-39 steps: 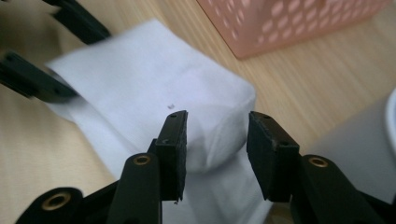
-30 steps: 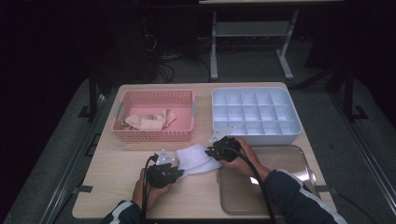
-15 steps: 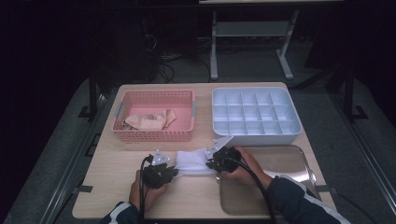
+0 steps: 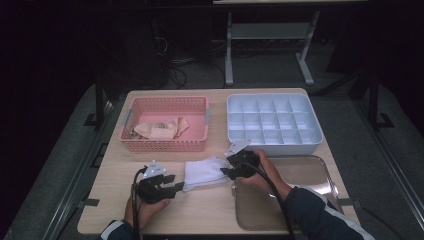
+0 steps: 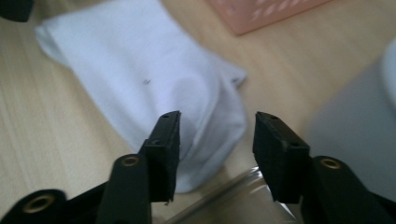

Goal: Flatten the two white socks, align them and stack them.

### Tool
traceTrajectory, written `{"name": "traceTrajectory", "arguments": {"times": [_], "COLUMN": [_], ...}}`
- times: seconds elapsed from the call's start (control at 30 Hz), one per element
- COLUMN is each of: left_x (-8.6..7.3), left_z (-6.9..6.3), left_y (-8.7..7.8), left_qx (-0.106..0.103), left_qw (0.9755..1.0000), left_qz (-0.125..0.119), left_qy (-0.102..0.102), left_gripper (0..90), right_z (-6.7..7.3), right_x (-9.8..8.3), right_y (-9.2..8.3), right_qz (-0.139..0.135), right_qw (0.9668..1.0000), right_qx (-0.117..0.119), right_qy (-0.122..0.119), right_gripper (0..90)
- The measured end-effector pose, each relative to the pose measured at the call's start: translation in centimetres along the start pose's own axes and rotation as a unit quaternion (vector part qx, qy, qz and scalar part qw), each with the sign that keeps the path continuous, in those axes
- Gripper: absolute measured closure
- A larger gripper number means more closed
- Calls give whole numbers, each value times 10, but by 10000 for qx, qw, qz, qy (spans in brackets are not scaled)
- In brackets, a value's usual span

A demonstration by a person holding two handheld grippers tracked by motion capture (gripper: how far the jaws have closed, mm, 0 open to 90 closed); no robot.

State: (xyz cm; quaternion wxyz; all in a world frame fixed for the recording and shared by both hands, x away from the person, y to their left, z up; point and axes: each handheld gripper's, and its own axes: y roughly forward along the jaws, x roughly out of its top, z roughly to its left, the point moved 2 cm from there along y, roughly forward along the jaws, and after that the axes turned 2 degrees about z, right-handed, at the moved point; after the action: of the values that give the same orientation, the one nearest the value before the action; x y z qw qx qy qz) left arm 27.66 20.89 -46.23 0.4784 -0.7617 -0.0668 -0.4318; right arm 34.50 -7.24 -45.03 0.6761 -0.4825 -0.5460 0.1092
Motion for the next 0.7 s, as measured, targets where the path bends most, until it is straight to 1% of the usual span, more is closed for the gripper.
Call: {"name": "traceTrajectory", "arguments": {"times": [0.03,0.07,0.1,0.13,0.17,0.2,0.23,0.27,0.33,0.37,0.4,0.47,0.5,0.53,0.57,0.63,0.7], "left_x": [1,2,3,5,6,8,9,10,12,13,12,11,10,9,7,7,7], "left_z": [3,5,6,5,5,4,3,2,0,-1,-1,-2,-3,-3,-4,-5,-5], "left_y": [-1,-1,0,2,5,8,13,17,24,28,32,36,37,39,40,40,40], "left_qx": [-4,9,37,72,58,52,93,101,88,113,154,169,201,244,263,300,326], "left_qw": [9999,9998,9997,9996,9997,9997,9997,9996,9997,9998,9998,9997,9995,9990,9989,9983,9980], "left_qz": [-78,-95,-114,-101,-79,-67,-58,-24,6,59,112,194,252,325,310,349,346], "left_qy": [-128,-175,-232,-252,-212,-216,-236,-251,-210,-138,-111,-9,57,177,252,355,414], "left_gripper": [446,416,401,388,369,351,333,327,310,309,307,300,298,297,290,287,287], "right_z": [-1,-1,0,0,2,3,5,7,11,13,16,16,16,15,13,10,8], "right_x": [2,5,7,8,10,11,13,14,17,17,17,13,11,10,7,4,3], "right_y": [-5,-10,-13,-14,-14,-14,-13,-12,-7,-4,-1,9,12,15,19,23,24], "right_qz": [-97,-258,-363,-434,-490,-503,-560,-622,-617,-567,-513,-318,-252,-181,-91,-20,-18], "right_qw": [9999,9996,9993,9990,9988,9987,9983,9979,9976,9976,9976,9977,9979,9981,9984,9985,9986], "right_qx": [-43,-69,-31,-15,-23,-29,-32,55,188,256,338,315,313,280,215,327,341], "right_qy": [78,108,115,79,-45,-106,-130,-167,-268,-316,-330,-509,-499,-510,-512,-445,-410], "right_gripper": [501,527,558,613,671,720,767,806,833,837,837,815,803,788,772,736,719]}}
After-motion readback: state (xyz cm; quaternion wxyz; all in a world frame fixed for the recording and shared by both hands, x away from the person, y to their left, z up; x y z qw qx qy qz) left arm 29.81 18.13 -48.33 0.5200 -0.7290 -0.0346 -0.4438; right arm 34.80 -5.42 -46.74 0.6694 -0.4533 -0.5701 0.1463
